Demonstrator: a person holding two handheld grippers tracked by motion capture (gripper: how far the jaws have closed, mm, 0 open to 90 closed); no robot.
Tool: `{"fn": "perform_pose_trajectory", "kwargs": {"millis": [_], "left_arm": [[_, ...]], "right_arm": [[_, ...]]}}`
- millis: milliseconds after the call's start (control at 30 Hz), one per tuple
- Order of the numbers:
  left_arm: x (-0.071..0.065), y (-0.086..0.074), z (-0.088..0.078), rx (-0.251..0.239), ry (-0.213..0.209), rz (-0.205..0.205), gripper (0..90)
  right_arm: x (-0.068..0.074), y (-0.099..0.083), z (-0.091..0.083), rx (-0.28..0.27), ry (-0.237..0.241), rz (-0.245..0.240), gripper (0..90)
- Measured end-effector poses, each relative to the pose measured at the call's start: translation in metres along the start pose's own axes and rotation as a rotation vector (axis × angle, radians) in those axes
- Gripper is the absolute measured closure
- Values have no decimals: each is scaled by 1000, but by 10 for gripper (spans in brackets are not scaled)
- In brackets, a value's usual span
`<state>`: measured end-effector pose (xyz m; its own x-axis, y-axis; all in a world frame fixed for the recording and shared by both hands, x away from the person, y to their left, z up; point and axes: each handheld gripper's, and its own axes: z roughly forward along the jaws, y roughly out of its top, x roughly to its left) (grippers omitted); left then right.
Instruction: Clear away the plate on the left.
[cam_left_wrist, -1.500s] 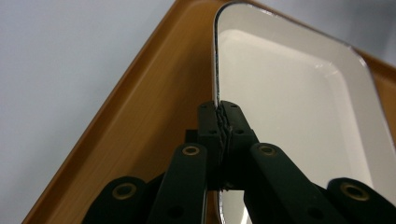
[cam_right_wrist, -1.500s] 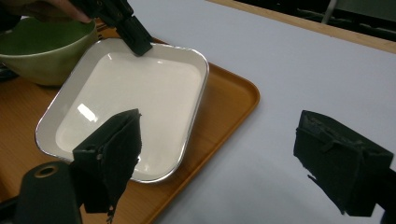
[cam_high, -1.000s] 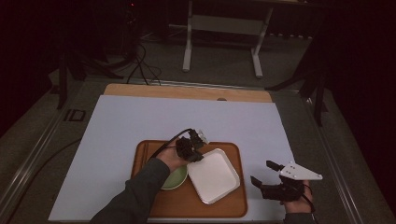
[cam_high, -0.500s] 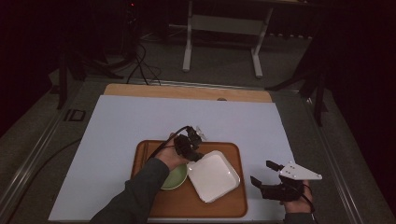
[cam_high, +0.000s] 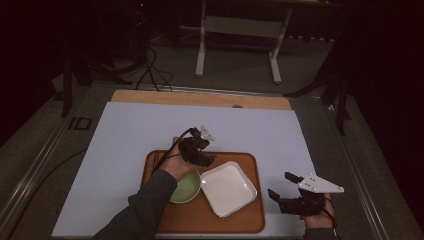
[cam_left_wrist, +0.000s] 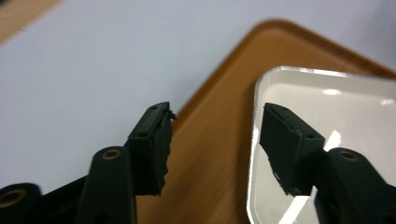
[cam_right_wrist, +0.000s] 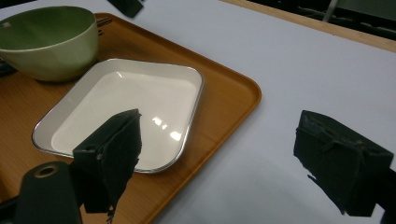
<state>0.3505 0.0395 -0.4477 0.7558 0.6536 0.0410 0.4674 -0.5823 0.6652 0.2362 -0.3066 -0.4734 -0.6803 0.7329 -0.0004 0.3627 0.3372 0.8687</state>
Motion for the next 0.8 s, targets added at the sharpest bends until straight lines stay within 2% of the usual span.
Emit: {"fn": "perform_pose_trajectory", "kwargs": {"millis": [133,300,533,633,800], "left_arm": [[6,-3,-17,-55,35,-27,413],[13,-13,-36,-99,86,-51,392],[23,-34,-67,-157,145,-90,368],[28,-44,-80,-165,187,-87,363],[34,-62,-104,-196,223,-108,368]], "right_arm": [[0,0,0,0,0,1,146],[0,0,0,-1,0,1,146],[0,0,1,2,2,2,145],[0,0,1,1,2,0,145],[2,0,3,21,-8,-26,145]]}}
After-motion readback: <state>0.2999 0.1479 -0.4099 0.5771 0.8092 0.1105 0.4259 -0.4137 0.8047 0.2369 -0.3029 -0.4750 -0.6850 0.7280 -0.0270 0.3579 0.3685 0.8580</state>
